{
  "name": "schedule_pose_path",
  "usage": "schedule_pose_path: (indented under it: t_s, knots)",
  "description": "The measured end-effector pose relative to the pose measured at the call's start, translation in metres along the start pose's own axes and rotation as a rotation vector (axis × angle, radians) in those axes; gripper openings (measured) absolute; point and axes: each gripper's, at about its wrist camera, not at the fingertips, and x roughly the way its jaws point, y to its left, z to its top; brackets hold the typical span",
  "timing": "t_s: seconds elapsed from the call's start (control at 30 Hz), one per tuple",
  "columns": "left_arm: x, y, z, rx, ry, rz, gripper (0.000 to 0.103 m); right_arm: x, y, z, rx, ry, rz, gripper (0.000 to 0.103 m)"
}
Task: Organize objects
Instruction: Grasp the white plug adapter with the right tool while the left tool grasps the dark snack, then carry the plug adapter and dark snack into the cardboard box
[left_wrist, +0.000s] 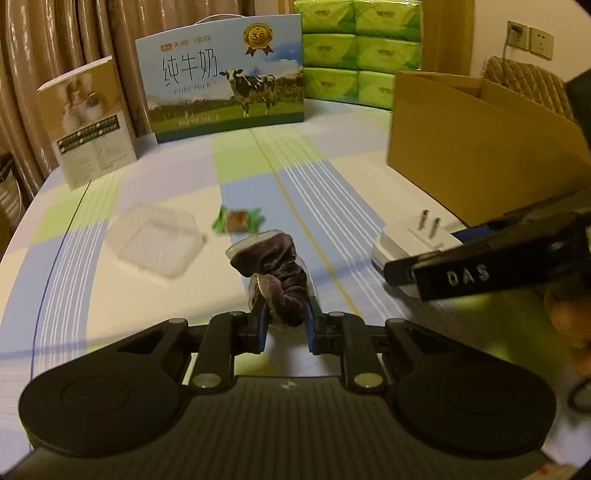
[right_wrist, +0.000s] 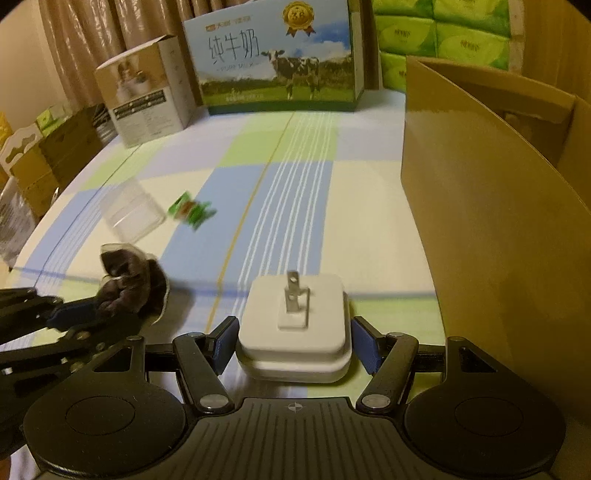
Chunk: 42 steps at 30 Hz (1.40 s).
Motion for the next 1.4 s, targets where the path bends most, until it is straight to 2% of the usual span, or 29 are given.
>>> schedule_pose_path:
  t_s: [0.13, 0.23, 0.33, 0.37, 0.57, 0.73, 0.83, 0.87, 0.93, 1.07, 1.23, 1.4]
  knots:
    - [-0.024, 0.0, -0.017, -0.033, 0.016, -0.022, 0.019, -0.015, 0.004, -0.014, -0.018, 0.022, 0.013, 0.063]
    - [-0.026, 0.003, -0.025, -0.076, 0.041, 0.017, 0.035, -0.019, 0.006, -0.02, -0.032, 0.028, 0.008, 0.064]
    - [-0.025, 0.001, -0.027, -0.068, 0.03, 0.042, 0.053, -0.018, 0.007, -0.024, -0.044, 0.044, 0.005, 0.074]
    - [-0.023, 0.0, -0.027, -0.063, 0.022, 0.051, 0.056, -0.018, 0.007, -0.024, -0.046, 0.041, 0.003, 0.075]
    - [-0.012, -0.004, -0.026, -0.048, 0.012, 0.076, 0.057, -0.012, 0.008, -0.022, -0.05, 0.046, 0.004, 0.076]
    - [0.0, -0.002, -0.024, -0.059, 0.014, 0.093, 0.056, -0.008, 0.016, -0.024, -0.088, 0.054, -0.003, 0.076]
    - [0.007, 0.002, -0.025, -0.071, 0.041, 0.089, 0.041, -0.006, 0.016, -0.024, -0.086, 0.051, -0.012, 0.073]
    - [0.007, 0.002, -0.025, -0.072, 0.041, 0.083, 0.034, -0.005, 0.016, -0.023, -0.087, 0.047, -0.02, 0.066]
    - [0.006, 0.001, -0.025, -0.073, 0.047, 0.07, 0.025, -0.005, 0.017, -0.024, -0.108, 0.04, -0.045, 0.062]
    - [0.004, -0.002, -0.025, -0.089, 0.061, 0.069, 0.018, -0.005, 0.018, -0.024, -0.099, 0.038, -0.052, 0.062]
    - [-0.008, 0.001, -0.026, -0.148, 0.069, 0.036, 0.016, -0.009, 0.018, -0.023, -0.051, 0.036, -0.019, 0.061]
    - [-0.031, -0.003, -0.021, -0.153, 0.043, 0.045, 0.016, -0.04, 0.021, -0.027, -0.025, -0.016, 0.007, 0.061]
